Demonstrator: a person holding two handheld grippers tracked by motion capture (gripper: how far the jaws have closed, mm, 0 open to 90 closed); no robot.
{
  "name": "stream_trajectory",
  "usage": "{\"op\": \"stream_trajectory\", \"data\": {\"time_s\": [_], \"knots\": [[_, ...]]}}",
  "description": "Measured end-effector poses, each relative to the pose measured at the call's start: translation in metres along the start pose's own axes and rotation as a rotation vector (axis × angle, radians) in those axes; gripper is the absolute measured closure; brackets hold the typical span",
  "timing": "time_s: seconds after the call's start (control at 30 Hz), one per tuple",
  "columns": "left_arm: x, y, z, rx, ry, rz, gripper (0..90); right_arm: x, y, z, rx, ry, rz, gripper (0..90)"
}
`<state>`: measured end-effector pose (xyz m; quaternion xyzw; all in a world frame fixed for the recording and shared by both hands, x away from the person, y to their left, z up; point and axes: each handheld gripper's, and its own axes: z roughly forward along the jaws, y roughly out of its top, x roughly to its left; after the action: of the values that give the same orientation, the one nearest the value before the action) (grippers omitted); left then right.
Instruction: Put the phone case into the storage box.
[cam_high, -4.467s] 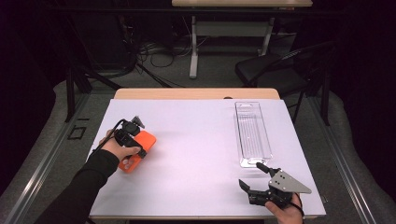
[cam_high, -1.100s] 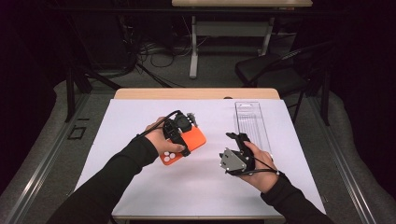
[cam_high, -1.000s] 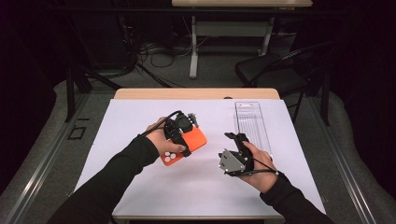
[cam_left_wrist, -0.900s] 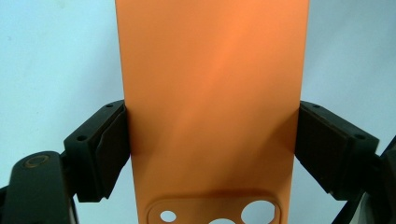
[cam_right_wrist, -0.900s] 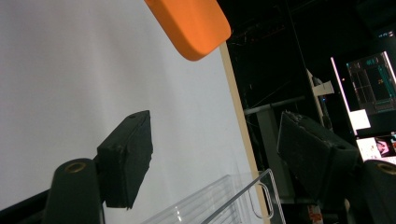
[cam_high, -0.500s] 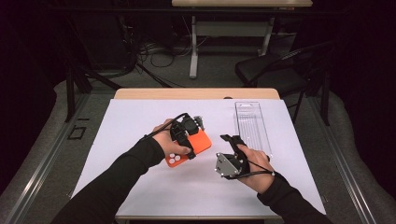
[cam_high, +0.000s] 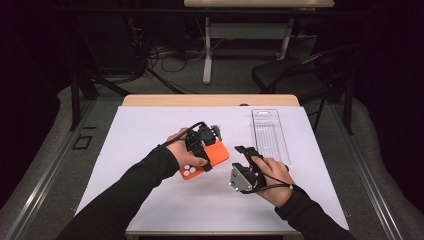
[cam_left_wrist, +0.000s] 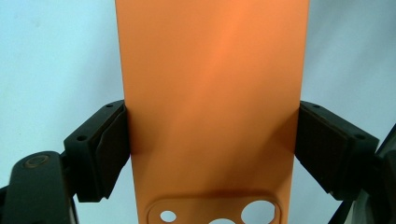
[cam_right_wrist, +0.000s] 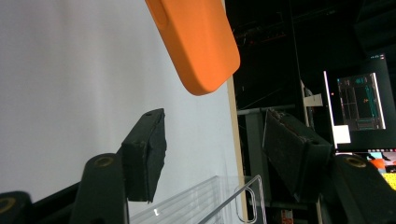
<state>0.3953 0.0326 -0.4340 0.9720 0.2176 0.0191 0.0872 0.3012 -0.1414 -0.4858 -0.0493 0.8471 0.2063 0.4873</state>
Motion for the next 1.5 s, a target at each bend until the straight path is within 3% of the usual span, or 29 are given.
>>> {"op": "stream_trajectory", "data": {"time_s": [0.5, 0.6, 0.9, 1.5], "knots": [[-0.002, 0.002, 0.002, 0.006, -0.004, 0.011, 16.1, 0.008, 0.004, -0.001, -0.024, -0.014, -0.054, 44.6], [-0.004, 0.003, 0.003, 0.005, -0.005, 0.017, 16.1, 0.009, 0.005, -0.001, -0.018, -0.024, -0.092, 44.8], [-0.007, 0.006, 0.002, 0.003, -0.024, 0.02, 16.1, 0.015, 0.009, 0.0, -0.016, -0.02, -0.144, 52.8], [-0.009, 0.007, 0.004, -0.001, -0.055, 0.025, 16.1, 0.024, 0.013, 0.003, -0.022, -0.075, -0.275, 63.6]]}}
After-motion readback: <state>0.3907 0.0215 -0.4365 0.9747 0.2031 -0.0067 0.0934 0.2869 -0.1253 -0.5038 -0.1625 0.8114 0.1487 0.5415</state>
